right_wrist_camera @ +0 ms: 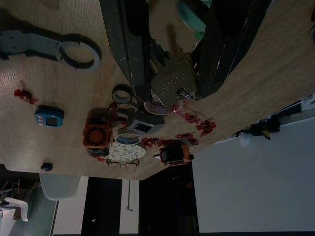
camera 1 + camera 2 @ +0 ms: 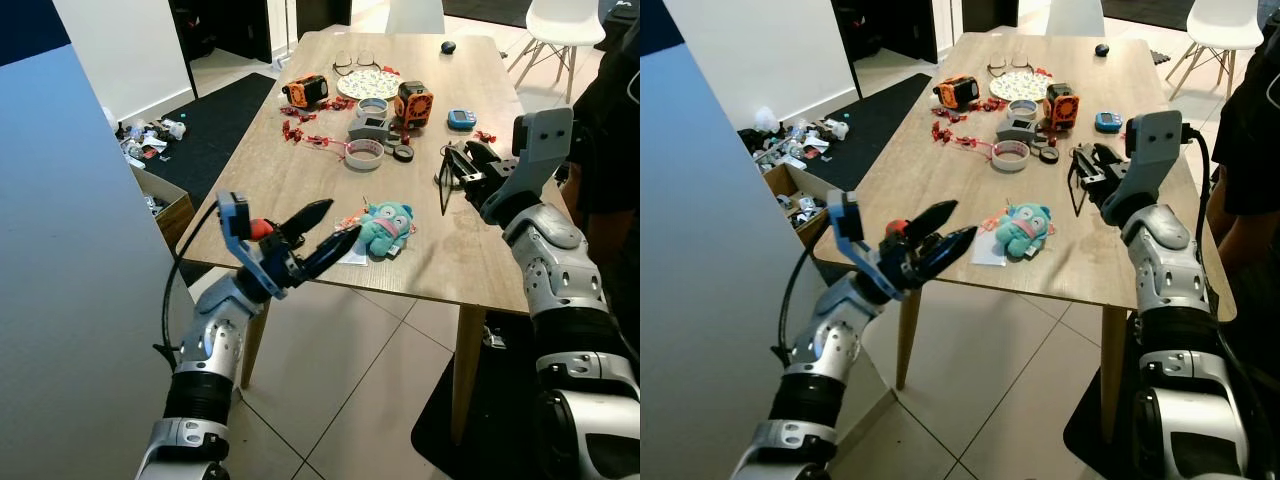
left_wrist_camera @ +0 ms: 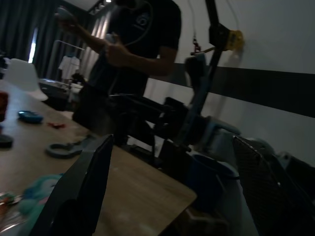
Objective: Hang keys on a hook
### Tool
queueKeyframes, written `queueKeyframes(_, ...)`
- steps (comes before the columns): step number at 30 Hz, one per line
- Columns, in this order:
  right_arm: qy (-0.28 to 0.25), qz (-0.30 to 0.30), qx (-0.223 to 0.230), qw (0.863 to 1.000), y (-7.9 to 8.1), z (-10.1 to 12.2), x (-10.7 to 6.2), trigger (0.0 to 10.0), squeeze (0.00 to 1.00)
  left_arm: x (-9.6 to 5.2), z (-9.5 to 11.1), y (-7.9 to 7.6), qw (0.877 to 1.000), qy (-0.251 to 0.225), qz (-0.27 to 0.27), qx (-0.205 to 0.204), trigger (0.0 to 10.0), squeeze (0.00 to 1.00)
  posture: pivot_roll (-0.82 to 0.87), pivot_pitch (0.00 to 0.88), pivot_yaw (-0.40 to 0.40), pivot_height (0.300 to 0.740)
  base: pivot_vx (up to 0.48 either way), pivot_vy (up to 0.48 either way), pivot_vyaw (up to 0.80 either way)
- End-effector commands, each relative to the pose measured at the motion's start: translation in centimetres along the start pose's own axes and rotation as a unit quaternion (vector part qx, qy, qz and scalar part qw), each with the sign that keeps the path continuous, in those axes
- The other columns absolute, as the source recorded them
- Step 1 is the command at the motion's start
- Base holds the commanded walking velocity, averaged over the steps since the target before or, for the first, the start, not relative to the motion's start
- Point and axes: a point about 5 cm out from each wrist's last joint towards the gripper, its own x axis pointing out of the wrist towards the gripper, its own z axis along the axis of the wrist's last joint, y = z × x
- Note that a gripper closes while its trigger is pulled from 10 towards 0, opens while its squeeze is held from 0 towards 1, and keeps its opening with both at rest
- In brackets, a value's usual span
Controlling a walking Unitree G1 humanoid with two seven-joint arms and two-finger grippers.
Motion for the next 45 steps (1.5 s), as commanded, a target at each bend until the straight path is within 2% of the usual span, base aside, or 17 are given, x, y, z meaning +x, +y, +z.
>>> queueKeyframes(1,0.002,0.007,0.003,1.0,0.5,0.1,0.3,10.0,0.0,1.1,-0.3,-0.7,0.999,0.016,-0.027,0.005,10.0,0.0,-0.09,0.036,0.048,0.74,0.0,0.0,0.0)
queueKeyframes(7,0.004,0.007,0.002,1.0,0.6,0.0,0.4,10.0,0.0,0.8,-1.7,-0.8,0.997,0.064,-0.018,0.034,10.0,0.0,-0.09,0.039,0.049,0.74,0.0,0.0,-0.35)
queueKeyframes(8,0.005,0.005,0.003,1.0,0.6,0.0,0.4,10.0,0.0,0.5,-2.3,-0.6,0.995,0.082,-0.003,0.05,10.0,0.0,-0.08,0.039,0.048,0.74,0.0,0.0,-0.8)
queueKeyframes(9,0.005,0.005,0.003,1.0,0.6,0.0,0.4,10.0,0.0,0.5,-2.3,-0.6,0.995,0.082,-0.003,0.05,10.0,0.0,-0.08,0.039,0.048,0.74,0.0,0.0,-0.8)
queueKeyframes(11,0.004,0.004,0.006,1.0,0.7,0.0,0.5,10.0,0.0,0.4,-2.7,-0.3,0.992,0.094,0.028,0.078,10.0,0.0,-0.08,0.039,0.048,0.74,0.0,0.0,-0.8)
queueKeyframes(18,0.001,0.013,0.01,1.0,1.5,0.1,1.1,10.0,0.0,0.7,-3.2,0.5,0.98,0.103,0.103,0.138,10.0,0.0,-0.08,0.038,0.041,0.74,0.0,0.0,-0.77)
queueKeyframes(29,-0.004,0.011,0.016,1.0,1.8,0.3,1.4,10.0,0.0,1.0,-2.7,1.8,0.953,0.101,0.19,0.214,10.0,0.0,-0.08,0.042,0.044,0.74,0.0,0.0,0.0)
queueKeyframes(33,-0.004,0.013,0.017,1.0,2.0,0.2,1.5,10.0,0.0,1.1,-2.7,1.9,0.946,0.105,0.201,0.233,10.0,0.0,-0.08,0.042,0.044,0.74,0.0,0.0,0.0)
queueKeyframes(35,-0.006,0.018,0.022,1.0,2.4,0.1,1.6,10.0,0.0,1.3,-2.8,1.9,0.937,0.113,0.2,0.262,10.0,0.0,-0.08,0.042,0.044,0.74,0.0,0.0,0.0)
queueKeyframes(40,-0.01,0.023,0.026,0.999,2.8,0.2,1.8,10.0,0.0,1.4,-2.9,1.7,0.936,0.117,0.191,0.27,10.0,0.0,-0.08,0.042,0.046,0.74,0.0,0.0,0.0)
queueKeyframes(45,-0.018,0.037,0.037,0.998,3.9,0.4,2.2,10.0,0.0,2.1,-3.7,0.7,0.943,0.121,0.15,0.272,10.0,0.0,-0.08,0.046,0.049,0.74,0.0,0.0,0.0)
